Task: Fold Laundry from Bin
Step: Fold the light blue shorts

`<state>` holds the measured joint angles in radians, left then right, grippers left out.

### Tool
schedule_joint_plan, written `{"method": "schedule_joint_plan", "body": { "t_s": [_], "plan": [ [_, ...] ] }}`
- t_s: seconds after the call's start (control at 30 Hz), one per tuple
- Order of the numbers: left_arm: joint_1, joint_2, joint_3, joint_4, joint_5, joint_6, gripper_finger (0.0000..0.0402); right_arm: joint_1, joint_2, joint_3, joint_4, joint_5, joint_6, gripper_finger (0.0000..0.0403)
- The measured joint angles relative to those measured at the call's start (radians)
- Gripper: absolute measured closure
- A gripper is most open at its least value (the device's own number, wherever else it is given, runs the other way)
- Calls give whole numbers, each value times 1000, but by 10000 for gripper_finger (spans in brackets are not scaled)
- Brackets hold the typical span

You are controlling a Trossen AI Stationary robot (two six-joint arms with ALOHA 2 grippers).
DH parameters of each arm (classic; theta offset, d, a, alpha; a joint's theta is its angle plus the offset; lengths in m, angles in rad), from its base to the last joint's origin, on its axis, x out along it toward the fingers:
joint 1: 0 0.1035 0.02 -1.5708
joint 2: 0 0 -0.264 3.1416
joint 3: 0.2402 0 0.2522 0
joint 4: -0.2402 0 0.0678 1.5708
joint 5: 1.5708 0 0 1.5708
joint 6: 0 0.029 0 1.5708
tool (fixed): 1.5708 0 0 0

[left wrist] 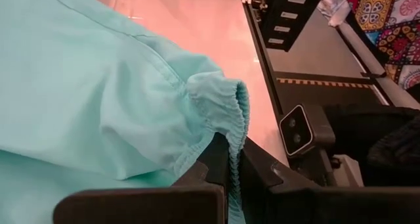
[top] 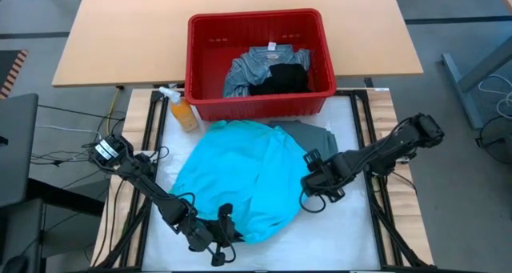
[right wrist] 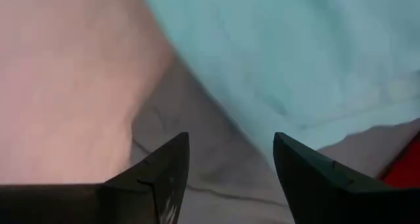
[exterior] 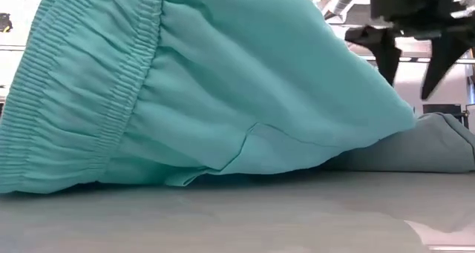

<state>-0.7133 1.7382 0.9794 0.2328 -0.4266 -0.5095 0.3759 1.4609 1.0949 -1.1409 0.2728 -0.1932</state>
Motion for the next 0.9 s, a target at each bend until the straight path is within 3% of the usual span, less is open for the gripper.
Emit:
{"method": "schedule_joint_plan", "body": {
  "t_s": [0.23,0.47,0.63,0.73,0.9],
  "plan": [
    [-1,0,0,-4,-3,3,401,-6,0,-41,98,73,-8,178],
    [-8,0,0,-7,-5,-8,401,-33,38,-41,87,36,-91,197],
    [-16,0,0,-11,-10,-17,401,-49,103,-41,110,65,-133,210],
    [-22,0,0,-14,-24,-18,401,-51,132,-40,119,67,-138,246],
    [-54,-63,-1,-82,-59,-15,401,-32,138,-9,71,66,-97,367]
  ]
}}
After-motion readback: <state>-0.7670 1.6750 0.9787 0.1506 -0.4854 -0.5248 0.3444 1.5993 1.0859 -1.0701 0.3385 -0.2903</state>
